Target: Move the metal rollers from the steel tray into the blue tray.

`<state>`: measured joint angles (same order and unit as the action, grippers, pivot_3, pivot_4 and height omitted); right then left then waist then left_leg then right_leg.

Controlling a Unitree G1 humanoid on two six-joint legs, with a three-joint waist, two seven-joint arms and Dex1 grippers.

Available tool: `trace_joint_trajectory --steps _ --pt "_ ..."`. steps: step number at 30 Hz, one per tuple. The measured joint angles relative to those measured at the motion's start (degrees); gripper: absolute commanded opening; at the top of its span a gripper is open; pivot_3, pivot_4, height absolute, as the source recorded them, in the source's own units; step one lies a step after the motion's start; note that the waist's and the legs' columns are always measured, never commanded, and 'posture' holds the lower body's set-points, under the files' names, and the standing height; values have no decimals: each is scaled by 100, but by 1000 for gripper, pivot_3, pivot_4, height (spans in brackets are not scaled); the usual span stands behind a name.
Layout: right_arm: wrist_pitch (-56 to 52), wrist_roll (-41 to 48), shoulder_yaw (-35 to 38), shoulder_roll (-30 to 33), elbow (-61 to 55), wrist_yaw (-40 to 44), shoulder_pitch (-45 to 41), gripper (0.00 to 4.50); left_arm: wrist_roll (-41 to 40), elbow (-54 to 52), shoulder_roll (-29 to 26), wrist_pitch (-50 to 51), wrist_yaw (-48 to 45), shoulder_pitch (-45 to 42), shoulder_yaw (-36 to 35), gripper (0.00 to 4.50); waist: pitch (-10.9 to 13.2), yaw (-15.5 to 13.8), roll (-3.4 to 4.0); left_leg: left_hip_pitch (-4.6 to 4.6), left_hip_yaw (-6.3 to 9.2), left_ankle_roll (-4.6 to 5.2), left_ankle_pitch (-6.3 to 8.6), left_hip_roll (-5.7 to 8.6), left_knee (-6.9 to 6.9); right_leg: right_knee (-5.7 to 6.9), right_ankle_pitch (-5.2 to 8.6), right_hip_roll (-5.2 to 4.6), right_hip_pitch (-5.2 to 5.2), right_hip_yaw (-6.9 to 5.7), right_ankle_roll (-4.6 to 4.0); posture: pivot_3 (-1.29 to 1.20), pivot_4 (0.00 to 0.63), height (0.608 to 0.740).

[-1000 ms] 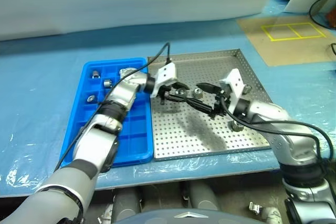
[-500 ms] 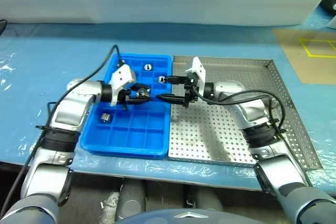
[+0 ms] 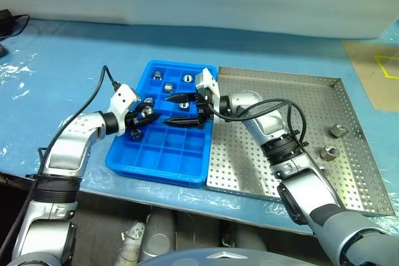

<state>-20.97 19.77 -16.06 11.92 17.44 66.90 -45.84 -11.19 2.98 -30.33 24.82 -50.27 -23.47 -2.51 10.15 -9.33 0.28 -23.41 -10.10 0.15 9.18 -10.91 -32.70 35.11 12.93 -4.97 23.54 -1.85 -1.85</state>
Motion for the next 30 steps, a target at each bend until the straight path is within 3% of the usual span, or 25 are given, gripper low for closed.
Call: trace_joint_trajectory --steps 12,19,30 --pt "-81 -82 18 230 -302 -189 382 3948 12 586 212 -244 -118 -351 475 1721 -1 53 -4 -27 2 -49 -31 -2 3 48 3 4 59 5 -4 236 150 740" --pt "-138 -83 23 276 -477 -359 457 3948 20 762 117 -243 -321 -542 619 4054 -1 67 -4 -25 2 -53 -33 -4 3 59 4 5 64 8 -6 215 150 740" --pt "-298 -81 206 461 -723 -551 624 3948 -14 1185 406 -381 -339 -1395 672 4054 -1 78 -5 -32 0 -58 -37 1 -7 60 4 3 64 12 -6 82 150 740"
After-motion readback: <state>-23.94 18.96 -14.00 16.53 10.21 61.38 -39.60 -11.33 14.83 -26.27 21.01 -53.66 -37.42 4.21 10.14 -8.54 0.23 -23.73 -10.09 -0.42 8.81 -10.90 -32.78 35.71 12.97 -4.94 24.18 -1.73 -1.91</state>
